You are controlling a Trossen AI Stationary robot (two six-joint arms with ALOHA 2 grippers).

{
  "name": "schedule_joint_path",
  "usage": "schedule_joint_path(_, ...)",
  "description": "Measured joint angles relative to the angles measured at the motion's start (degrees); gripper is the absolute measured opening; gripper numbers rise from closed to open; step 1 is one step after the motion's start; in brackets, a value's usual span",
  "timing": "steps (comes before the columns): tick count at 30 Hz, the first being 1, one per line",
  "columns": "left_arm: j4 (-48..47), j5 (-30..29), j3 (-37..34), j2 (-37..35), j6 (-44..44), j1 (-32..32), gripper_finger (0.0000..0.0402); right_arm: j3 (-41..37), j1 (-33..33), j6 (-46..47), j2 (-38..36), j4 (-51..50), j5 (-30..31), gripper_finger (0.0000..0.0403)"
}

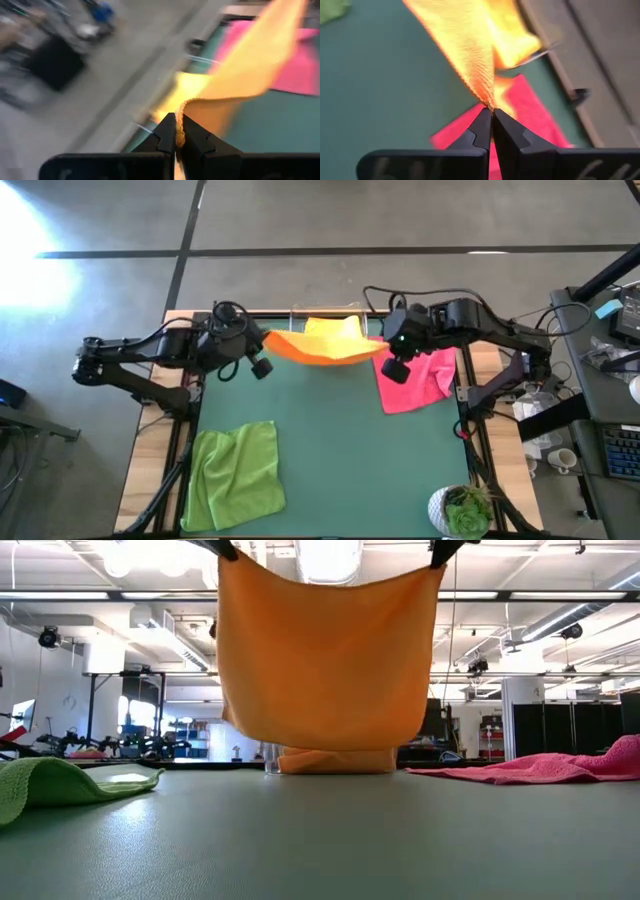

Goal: Fold microfiber towels
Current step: Fold the orange microfiber cloth

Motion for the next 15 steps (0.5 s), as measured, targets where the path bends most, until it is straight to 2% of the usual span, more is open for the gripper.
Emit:
schedule_joint_path(6,-6.2,22.2,-5.5,-0.5,-14.5,-1.3,0.0000,-3.5,6.4,9.0,1.9,-0.5,-7.1,0.0008)
schedule_joint_path(10,-5.9,28.6,-12.6,-0.1,-19.3,-4.6,0.0000,-8.7,11.2,15.0,3.7,-0.5,-13.1,0.0008)
schedule_joint_path(15,-2.2,36.9,-20.4,1.0,-23.8,-6.3,0.0000,-15.7,15.3,23.5,6.2,0.9,-16.6,0.0008)
